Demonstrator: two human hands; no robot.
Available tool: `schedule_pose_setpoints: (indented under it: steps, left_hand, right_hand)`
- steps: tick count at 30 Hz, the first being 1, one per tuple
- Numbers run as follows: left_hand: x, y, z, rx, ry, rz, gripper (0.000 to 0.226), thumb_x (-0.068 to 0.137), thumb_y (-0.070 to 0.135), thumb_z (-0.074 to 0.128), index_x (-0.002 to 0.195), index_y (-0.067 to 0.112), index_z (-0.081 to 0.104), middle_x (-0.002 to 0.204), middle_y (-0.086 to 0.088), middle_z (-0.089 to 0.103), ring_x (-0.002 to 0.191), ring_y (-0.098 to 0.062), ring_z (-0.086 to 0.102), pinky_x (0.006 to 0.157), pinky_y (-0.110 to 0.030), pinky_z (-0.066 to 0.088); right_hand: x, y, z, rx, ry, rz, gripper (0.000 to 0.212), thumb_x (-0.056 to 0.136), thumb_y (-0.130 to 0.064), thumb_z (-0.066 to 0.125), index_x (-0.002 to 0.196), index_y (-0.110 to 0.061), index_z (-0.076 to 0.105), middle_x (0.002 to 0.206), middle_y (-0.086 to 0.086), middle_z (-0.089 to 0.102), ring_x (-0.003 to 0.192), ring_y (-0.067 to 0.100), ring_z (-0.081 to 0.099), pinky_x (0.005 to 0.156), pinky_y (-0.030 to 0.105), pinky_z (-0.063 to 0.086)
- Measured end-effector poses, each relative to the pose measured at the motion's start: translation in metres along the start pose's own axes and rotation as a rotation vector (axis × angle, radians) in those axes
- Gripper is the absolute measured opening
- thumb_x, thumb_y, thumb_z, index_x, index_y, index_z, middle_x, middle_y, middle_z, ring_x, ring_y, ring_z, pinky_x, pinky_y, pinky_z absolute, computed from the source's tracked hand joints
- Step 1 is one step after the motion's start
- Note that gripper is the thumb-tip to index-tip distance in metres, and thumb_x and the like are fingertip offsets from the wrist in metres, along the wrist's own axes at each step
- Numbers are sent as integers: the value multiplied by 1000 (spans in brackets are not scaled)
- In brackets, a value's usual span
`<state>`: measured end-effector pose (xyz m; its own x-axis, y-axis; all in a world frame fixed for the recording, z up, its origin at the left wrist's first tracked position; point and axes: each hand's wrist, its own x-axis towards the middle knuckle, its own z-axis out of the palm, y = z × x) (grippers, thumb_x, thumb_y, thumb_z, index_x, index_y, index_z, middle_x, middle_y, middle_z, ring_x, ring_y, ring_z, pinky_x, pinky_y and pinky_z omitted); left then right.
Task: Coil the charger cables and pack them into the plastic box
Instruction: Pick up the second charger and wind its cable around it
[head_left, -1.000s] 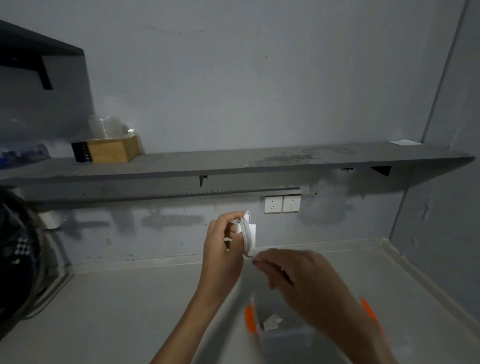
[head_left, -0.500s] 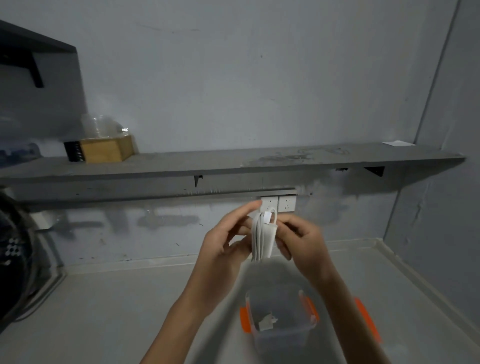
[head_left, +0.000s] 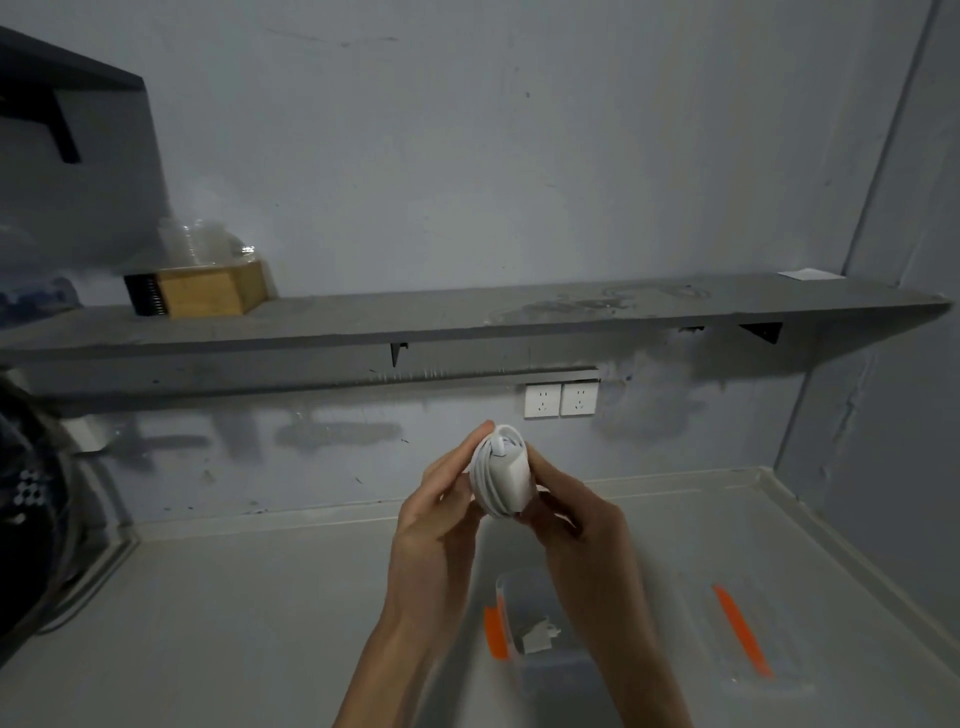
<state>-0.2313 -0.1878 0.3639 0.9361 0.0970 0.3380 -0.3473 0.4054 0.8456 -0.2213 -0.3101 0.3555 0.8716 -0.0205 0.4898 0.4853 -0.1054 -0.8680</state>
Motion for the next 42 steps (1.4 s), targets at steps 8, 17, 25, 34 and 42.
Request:
schedule_pose_setpoints:
  steps: [8,17,25,34,42]
  left_hand:
    - [-4,-23,6,354,276,-43,40,95,48,39,108,11,50,68,9,60,60,-4,57,59,-25,52]
    - [-13,-27,-3,508,153,-80,30,101,43,33,95,17,49,81,0,47,72,-11,45,71,-34,42]
    - [-13,-26,9,411,13,-113,31,101,41,35,88,16,45,80,-1,43,70,-12,40,66,-26,39]
    - [-8,-35,5,448,-41,-102,28,94,49,36,83,25,44,80,0,45,72,-12,42,73,-35,41]
    - [-9,-41,-3,510,-47,-157,25,96,50,38,83,29,45,73,11,48,69,-9,45,74,-36,44]
  right_hand:
    - [-34,4,19,-475,53,-180,48,86,-8,58,124,-37,62,96,-7,63,83,-3,60,75,1,42]
    - [9,7,-39,25,-279,373,13,81,0,70,86,-11,75,73,1,72,70,14,65,64,17,53]
    - [15,16,-44,407,-192,673,20,69,-20,73,87,-12,73,81,7,72,79,17,70,65,20,56]
    - [2,18,-35,393,-221,607,17,86,-19,65,95,-7,72,88,8,74,81,14,71,53,18,38]
    - [-14,28,-24,415,-150,603,18,91,-13,59,100,-6,74,88,10,69,79,14,59,63,20,48]
